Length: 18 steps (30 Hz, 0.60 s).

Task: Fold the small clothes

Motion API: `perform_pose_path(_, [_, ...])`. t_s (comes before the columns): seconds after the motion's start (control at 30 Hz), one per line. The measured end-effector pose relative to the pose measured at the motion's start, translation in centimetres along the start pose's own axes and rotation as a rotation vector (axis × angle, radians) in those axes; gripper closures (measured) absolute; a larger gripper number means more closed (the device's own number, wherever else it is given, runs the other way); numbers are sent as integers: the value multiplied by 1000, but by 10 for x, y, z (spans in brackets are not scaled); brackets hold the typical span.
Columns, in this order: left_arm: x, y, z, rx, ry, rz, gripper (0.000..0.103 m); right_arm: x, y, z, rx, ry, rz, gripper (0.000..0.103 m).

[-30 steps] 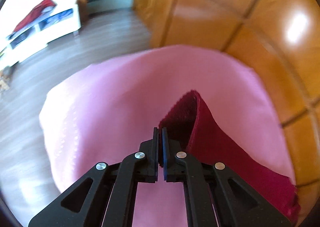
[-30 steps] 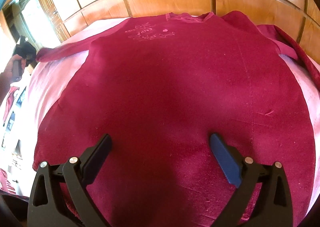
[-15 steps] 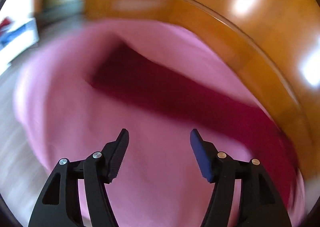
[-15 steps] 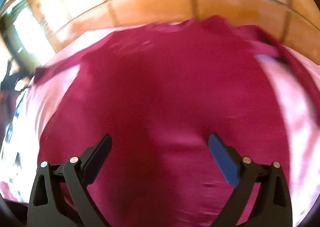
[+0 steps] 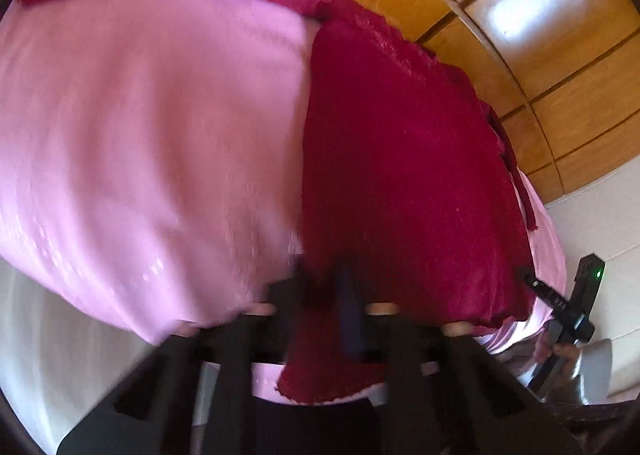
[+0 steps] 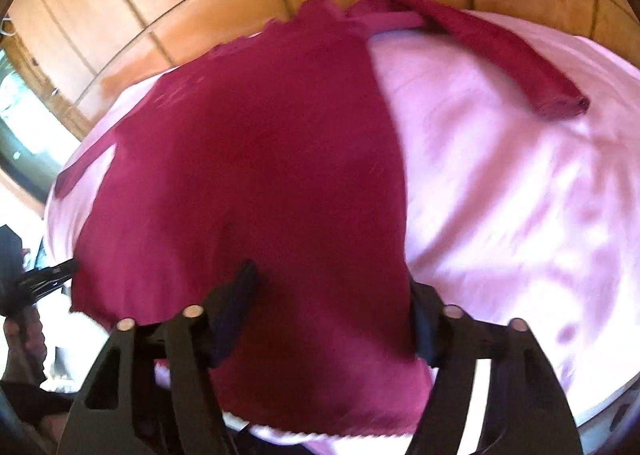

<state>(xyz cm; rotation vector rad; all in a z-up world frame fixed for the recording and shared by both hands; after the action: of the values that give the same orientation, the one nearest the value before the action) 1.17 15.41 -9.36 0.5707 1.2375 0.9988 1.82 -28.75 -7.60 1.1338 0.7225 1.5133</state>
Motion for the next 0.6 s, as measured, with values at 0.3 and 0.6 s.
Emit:
perform_pose_path(0.3, [16, 26, 4, -30, -76, 132, 100, 13, 33, -18, -4, 97, 2, 95])
perform_pose_path(0.6, [0, 36, 26, -116, -85, 236, 100, -14, 30, -3, -17, 3, -14, 67])
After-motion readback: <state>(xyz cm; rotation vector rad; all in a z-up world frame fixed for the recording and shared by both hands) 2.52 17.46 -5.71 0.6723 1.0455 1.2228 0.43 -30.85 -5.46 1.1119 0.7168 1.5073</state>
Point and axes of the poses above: each gripper's, at about its wrist camera, not at the fingertips, and y roughly against the way its jaws point, x to its left, z to its top, the point moved 5 cm from there along -y, roughly the way its jaws point, and after that the axes turned 5 degrees about x, right-handed, at the moved point
